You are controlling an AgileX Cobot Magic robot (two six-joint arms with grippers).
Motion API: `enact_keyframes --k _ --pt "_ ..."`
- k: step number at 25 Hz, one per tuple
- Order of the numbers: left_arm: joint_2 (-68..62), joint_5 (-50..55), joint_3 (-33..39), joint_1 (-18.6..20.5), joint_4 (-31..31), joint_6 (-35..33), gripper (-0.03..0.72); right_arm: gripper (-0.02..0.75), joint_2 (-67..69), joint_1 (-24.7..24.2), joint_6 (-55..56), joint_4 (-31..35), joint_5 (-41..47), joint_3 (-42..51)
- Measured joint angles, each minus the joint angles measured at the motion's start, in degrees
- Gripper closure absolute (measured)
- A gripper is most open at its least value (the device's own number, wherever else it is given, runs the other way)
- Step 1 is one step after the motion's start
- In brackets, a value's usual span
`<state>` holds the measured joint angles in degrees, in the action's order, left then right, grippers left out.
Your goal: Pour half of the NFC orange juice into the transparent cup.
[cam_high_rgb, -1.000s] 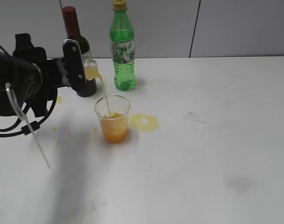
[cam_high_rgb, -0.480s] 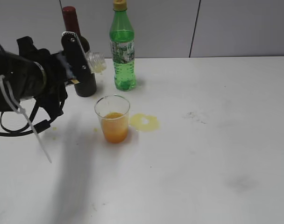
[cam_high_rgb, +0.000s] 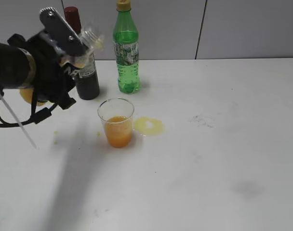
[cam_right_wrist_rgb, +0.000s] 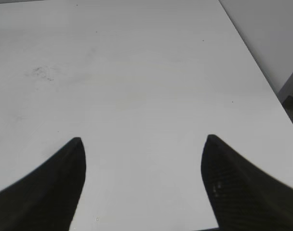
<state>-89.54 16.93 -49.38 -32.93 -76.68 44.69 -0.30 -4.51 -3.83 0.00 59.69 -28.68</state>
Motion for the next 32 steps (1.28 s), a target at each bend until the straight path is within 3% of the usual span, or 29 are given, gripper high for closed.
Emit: enact_keyframes --k 10,17,21,27,32 --pt "7.3 -13.5 0.0 9.7 3.4 1.6 0.214 0.167 0.0 0.0 0.0 0.0 0.0 0.0" --pt "8.7 -21.1 0.0 16.6 10.9 1.0 0.214 0.167 0.0 0.0 0.0 0.0 0.0 0.0" --pt "8.7 -26.1 1.6 20.2 22.9 -8.1 0.214 0.167 0.0 0.0 0.0 0.0 0.0 0.0" --pt "8.0 -36.1 5.6 24.8 46.4 -24.9 0.214 0.167 0.0 0.0 0.0 0.0 0.0 0.0" --pt "2.7 -43.0 5.7 25.7 58.6 -33.0 0.214 0.167 0.0 0.0 0.0 0.0 0.0 0.0"
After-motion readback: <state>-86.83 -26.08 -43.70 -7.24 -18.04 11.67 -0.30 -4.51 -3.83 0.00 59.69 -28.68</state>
